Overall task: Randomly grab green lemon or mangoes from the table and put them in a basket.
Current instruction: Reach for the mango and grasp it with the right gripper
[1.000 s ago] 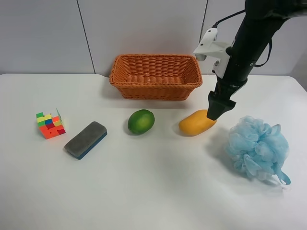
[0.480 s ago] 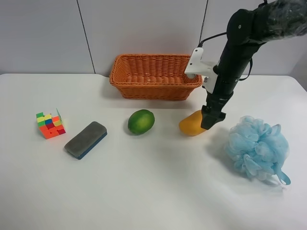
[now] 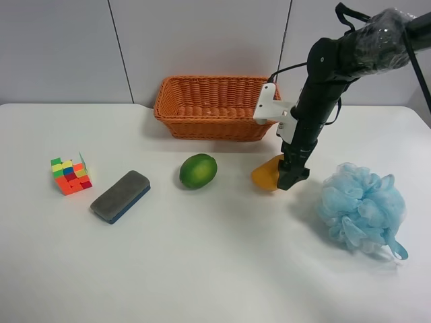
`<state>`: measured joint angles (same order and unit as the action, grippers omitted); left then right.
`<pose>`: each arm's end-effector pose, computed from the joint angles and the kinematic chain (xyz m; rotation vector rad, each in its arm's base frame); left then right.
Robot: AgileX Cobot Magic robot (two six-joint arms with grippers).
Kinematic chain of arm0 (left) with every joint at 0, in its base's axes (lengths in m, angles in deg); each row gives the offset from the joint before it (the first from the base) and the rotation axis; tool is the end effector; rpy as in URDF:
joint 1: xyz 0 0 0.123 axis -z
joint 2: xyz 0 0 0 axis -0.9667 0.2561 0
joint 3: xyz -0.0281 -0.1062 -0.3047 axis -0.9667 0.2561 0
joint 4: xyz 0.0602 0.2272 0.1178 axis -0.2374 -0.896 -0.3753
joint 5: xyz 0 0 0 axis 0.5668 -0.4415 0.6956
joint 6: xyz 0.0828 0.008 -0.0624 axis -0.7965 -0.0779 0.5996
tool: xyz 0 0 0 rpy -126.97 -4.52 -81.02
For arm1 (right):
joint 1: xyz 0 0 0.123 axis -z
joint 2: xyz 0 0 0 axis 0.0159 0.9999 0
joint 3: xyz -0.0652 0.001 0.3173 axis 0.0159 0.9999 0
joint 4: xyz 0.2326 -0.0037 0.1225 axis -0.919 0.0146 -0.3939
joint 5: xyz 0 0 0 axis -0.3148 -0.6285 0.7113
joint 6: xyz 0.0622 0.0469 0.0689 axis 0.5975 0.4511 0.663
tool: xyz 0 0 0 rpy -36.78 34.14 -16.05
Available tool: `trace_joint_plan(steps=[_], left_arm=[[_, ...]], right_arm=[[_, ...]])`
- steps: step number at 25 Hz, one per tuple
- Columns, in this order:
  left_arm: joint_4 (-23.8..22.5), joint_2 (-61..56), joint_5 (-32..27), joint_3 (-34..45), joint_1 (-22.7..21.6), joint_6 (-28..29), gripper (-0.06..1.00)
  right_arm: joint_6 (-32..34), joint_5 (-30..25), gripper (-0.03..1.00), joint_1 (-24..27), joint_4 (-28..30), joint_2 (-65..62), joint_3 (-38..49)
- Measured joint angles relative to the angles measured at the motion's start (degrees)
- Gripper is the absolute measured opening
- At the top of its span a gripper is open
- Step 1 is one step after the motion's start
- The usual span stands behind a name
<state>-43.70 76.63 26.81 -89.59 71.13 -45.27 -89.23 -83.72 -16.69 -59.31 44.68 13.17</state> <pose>-0.0256 -0.0097 0.2811 0.1107 2.0233 0.0519 0.4005 0.1251 0.1605 -1.6844 2.4406 0.0850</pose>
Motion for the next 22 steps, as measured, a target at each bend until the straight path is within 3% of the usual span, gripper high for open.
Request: trace_joint_plan(steps=[12, 14, 18, 22], left_arm=[[0.0, 0.0, 0.0, 0.0, 0.0, 0.0, 0.99], [0.0, 0.0, 0.0, 0.0, 0.0, 0.0, 0.99], [0.0, 0.0, 0.0, 0.0, 0.0, 0.0, 0.99], [0.0, 0.0, 0.0, 0.0, 0.0, 0.0, 0.99]], right_arm=[[-1.74, 1.34, 0.98, 0.0, -1.05, 3.79, -0.07], [-2.37, 1.43, 0.92, 0.0, -1.33, 3.9, -0.07], [-2.9, 1.36, 0.64, 0.0, -1.61, 3.96, -0.07], [-2.96, 1.36, 0.63, 0.0, -2.01, 3.96, -0.07]])
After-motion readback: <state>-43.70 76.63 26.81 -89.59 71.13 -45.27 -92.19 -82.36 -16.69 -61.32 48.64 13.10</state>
